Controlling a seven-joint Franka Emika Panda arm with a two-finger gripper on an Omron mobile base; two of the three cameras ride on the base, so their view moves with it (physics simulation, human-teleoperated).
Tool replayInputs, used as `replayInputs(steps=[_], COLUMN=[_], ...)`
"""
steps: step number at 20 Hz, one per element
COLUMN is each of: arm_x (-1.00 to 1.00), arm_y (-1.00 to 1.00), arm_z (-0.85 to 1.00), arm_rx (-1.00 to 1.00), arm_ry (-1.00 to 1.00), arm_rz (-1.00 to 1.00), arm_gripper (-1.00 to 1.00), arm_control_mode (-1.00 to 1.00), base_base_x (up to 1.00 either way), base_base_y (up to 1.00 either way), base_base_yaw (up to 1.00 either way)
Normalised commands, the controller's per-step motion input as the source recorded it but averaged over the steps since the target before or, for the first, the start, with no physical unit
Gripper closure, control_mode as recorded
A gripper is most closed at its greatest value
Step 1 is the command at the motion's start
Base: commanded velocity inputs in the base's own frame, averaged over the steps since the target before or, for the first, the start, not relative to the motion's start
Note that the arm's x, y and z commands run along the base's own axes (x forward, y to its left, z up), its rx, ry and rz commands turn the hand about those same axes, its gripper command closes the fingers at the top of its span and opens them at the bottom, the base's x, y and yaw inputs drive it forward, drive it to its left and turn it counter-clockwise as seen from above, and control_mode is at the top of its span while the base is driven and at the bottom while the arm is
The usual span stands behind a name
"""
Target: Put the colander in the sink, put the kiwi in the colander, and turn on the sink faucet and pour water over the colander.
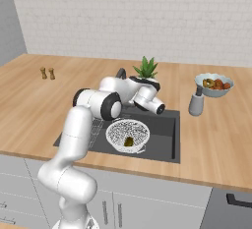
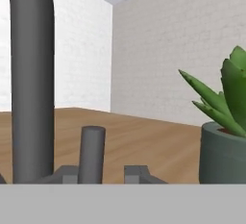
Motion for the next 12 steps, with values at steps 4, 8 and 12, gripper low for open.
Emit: replayInputs(steps=[4,8,12], arm_x=[0.0,0.0,0.0], arm_y=[-0.52,-0.61,-0.62], arm_z=[-0.11,-0.16,-0.22], arm_rx=[0.0,0.0,0.0], arm_ry=[0.0,0.0,0.0], arm_rz=[-0.01,0.0,0.0], arm_gripper=[1.0,1.0,1.0], arm_control_mode=[-1.0,-1.0,-1.0], base_base_x=[0.0,0.0,0.0], base_base_y=[0.0,0.0,0.0], base_base_yaw=[0.0,0.0,0.0])
